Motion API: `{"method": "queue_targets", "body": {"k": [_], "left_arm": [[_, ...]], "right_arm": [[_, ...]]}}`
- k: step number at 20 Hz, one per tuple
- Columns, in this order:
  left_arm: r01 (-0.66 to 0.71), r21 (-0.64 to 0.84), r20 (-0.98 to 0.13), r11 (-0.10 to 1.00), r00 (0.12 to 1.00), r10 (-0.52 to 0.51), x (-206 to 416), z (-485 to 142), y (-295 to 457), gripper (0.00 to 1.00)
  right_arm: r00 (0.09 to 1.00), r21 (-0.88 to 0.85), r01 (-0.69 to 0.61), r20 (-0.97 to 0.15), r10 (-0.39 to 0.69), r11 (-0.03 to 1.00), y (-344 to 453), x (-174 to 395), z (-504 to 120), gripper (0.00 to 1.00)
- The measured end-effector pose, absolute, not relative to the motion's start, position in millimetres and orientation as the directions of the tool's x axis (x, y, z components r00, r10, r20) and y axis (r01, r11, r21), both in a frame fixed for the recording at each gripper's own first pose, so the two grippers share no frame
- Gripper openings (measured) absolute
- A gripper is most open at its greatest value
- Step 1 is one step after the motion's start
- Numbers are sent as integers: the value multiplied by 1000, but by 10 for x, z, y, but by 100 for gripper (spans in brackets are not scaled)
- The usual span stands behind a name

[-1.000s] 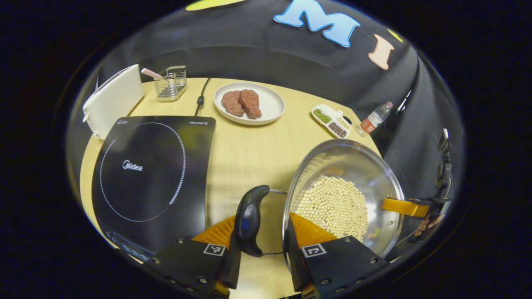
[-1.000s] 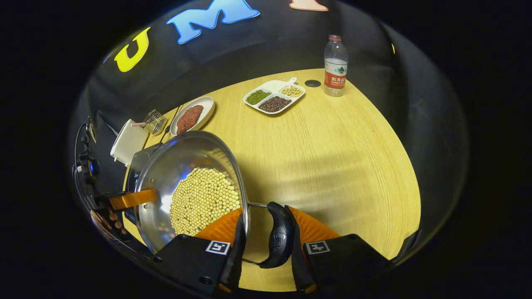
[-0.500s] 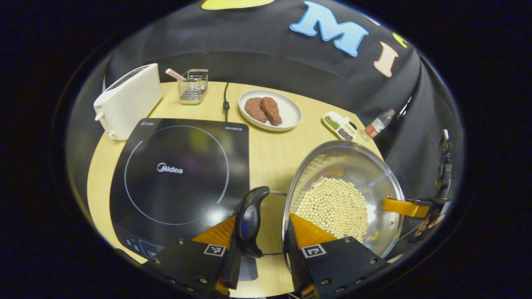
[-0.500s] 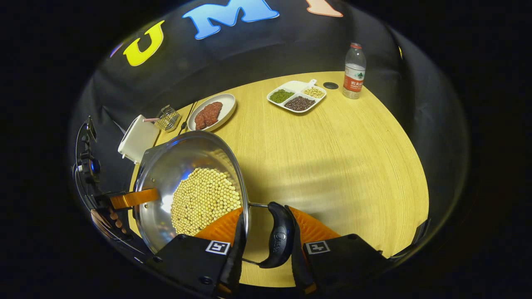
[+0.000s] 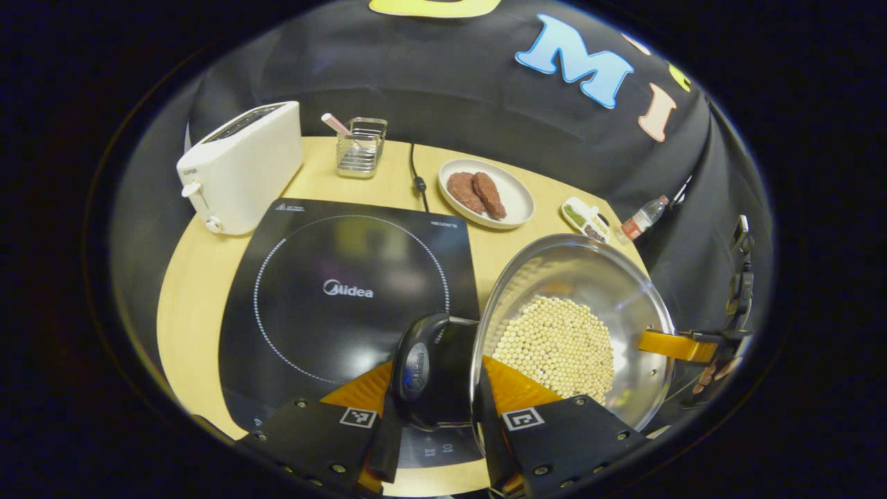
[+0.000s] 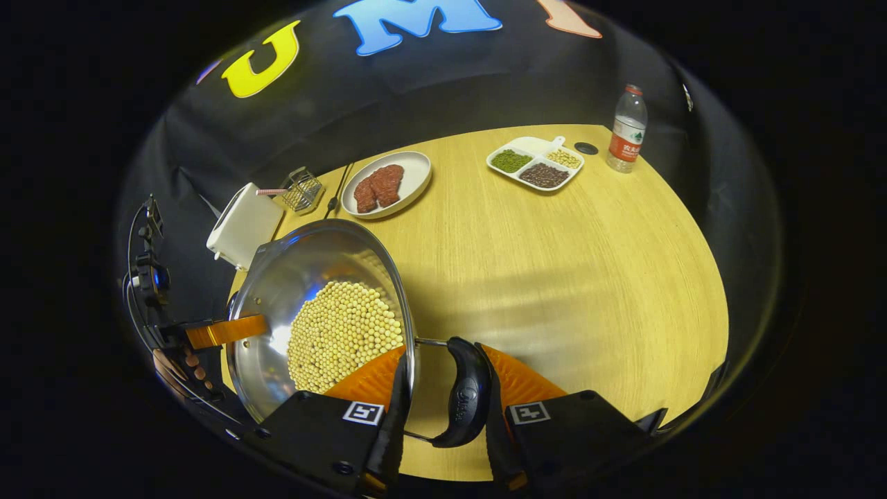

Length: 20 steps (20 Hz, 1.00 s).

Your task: First push the handle of the pot to place it horizontally, then grasp the pot with both hands and set it on the induction cooktop.

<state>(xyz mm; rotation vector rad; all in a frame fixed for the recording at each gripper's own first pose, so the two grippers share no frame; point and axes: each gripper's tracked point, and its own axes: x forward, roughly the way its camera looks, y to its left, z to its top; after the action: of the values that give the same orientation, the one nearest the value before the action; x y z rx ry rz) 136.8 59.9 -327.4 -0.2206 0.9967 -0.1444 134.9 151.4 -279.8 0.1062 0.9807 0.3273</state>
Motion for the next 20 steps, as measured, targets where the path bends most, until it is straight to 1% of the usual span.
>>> {"method": "queue_targets", "body": {"k": [1,2,5,6,7,8,14,15,16,17,18,19,20], "left_arm": [[17,-248,-814,968,538,-218,1376,-3265,676,47],[14,-247,-815,969,538,-216,1374,-3263,748,51],[8,-243,-815,970,540,-209,1419,-3267,961,51],[8,-241,-815,971,541,-207,1421,-3270,1025,51],[7,-238,-816,971,542,-204,1434,-3272,1091,51],[6,-236,-816,972,542,-202,1445,-3269,1156,51],[-6,-220,-816,976,550,-181,1504,-3269,1519,50],[-8,-218,-815,976,551,-177,1514,-3279,1578,50],[-13,-217,-815,976,553,-173,1536,-3298,1646,50],[-17,-214,-815,977,555,-168,1548,-3305,1716,50],[-22,-210,-815,977,556,-163,1565,-3318,1776,51],[-27,-208,-815,978,557,-158,1580,-3329,1846,51],[-33,-207,-816,978,558,-154,1593,-3339,1914,51]], "right_arm": [[510,237,-227,-797,322,945,1555,1356,-2814,48],[509,240,-228,-797,325,944,1615,1369,-2820,48],[505,247,-231,-797,333,941,1874,1376,-2796,48],[503,249,-231,-797,334,941,1932,1366,-2797,52],[501,251,-232,-797,336,940,1992,1373,-2798,48],[499,253,-233,-798,338,939,2054,1377,-2808,48],[486,271,-236,-799,355,933,2402,1411,-2815,48],[486,273,-238,-797,358,932,2463,1428,-2808,48],[486,274,-240,-796,360,931,2527,1437,-2809,51],[484,276,-240,-797,362,931,2593,1452,-2809,48],[484,280,-241,-795,365,929,2661,1475,-2811,48],[483,284,-242,-794,369,928,2725,1501,-2810,51],[481,289,-242,-793,373,926,2799,1499,-2814,51]]}}
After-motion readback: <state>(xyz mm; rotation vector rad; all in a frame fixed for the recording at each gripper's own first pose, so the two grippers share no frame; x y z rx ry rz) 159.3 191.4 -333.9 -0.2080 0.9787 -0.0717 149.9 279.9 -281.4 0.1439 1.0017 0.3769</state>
